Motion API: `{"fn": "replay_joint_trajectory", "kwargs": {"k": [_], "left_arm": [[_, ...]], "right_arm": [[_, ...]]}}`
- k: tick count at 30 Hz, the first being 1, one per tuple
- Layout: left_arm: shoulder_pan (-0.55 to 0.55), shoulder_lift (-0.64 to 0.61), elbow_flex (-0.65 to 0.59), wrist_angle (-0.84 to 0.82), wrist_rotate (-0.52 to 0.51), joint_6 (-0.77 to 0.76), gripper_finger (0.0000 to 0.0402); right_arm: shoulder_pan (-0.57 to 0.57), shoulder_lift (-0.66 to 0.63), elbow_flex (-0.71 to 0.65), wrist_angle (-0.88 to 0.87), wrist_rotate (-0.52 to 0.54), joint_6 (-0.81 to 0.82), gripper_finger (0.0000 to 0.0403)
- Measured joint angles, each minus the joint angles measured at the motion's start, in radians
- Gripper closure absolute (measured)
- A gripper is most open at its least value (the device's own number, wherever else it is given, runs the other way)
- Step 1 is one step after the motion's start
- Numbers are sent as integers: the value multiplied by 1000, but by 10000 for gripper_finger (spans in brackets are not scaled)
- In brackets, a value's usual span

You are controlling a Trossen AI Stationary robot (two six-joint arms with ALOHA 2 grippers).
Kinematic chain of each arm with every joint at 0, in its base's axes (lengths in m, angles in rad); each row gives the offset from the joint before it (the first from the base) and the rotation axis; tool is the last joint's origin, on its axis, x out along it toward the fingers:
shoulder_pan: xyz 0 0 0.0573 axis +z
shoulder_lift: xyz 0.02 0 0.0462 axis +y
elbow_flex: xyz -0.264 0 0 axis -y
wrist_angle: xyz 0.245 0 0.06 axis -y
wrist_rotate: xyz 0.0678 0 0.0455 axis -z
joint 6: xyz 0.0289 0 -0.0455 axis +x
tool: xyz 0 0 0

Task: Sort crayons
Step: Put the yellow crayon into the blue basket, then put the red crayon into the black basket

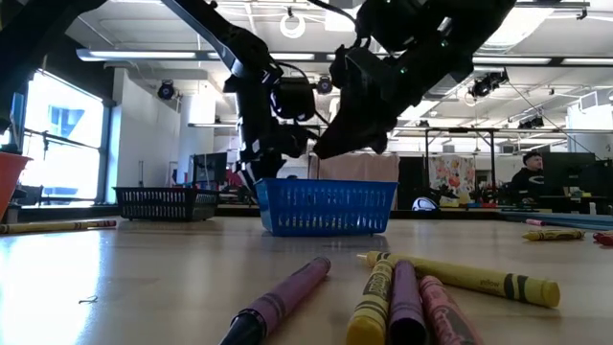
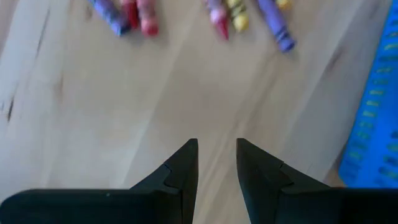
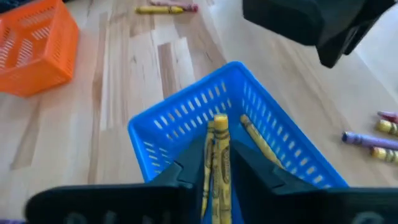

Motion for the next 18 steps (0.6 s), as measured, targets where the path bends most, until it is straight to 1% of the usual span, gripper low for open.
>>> {"fn": "replay_joint_trajectory", "kwargs": {"k": [3, 6, 11, 13, 15, 18], "left_arm": [[-2, -14, 0, -1, 0, -1, 307], [-5, -37, 0, -3, -4, -32, 307], [-21, -114, 0, -17, -15, -71, 307], [-31, -153, 1, -79, 5, -80, 307], [-46, -191, 1, -185, 6, -81, 307], [-76, -245, 1, -369, -29, -104, 307]], "right_arm": [[0, -2, 0, 3, 0, -9, 313], [-1, -20, 1, -9, -1, -22, 300], [-3, -100, 1, -165, -5, -28, 297], [-3, -141, 0, -222, -12, -31, 296], [-3, -180, 1, -289, -23, -44, 296], [-1, -222, 1, -372, -24, -44, 296]]}}
